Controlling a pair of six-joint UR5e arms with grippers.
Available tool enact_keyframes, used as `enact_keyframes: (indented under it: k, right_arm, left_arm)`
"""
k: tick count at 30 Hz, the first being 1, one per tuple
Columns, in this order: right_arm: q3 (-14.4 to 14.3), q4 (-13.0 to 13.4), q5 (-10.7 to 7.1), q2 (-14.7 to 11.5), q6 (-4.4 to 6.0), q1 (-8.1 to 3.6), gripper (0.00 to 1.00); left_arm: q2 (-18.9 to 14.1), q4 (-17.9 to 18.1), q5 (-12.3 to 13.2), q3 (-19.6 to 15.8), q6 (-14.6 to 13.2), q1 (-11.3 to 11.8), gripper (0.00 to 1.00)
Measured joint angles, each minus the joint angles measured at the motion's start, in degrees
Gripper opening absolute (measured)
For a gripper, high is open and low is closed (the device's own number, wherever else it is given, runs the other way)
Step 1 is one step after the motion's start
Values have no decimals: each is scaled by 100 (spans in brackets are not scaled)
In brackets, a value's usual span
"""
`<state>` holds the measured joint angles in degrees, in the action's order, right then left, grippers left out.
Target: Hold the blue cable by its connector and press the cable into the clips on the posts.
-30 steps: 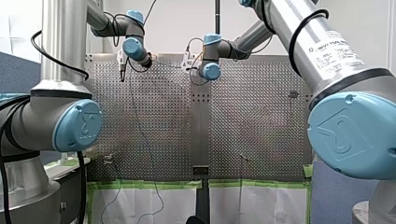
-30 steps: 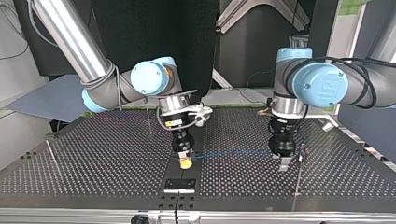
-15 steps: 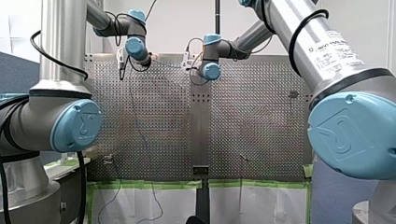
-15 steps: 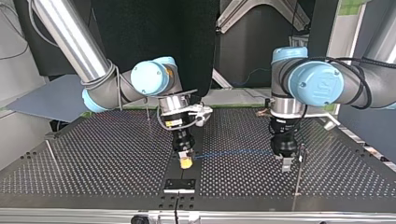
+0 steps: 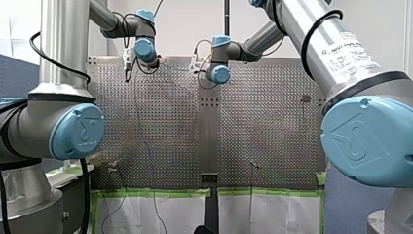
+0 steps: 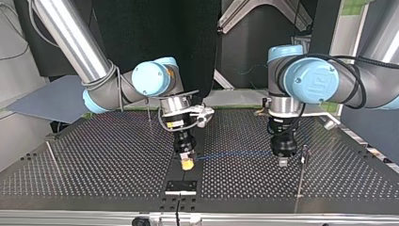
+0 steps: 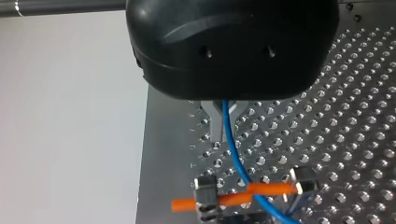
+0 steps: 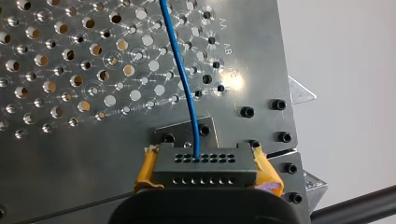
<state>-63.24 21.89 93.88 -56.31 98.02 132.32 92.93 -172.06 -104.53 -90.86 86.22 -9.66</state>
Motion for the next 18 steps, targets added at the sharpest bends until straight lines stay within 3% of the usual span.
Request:
enact_keyframes:
  k: [10, 18]
  right_arm:
    - [-32, -58, 12, 0, 0, 12, 0]
    - [-378, -50, 47, 0, 6, 54, 0]
  left_arm:
    - [54, 73, -109, -153, 25, -91, 0]
    - [348, 267, -254, -397, 22, -288, 0]
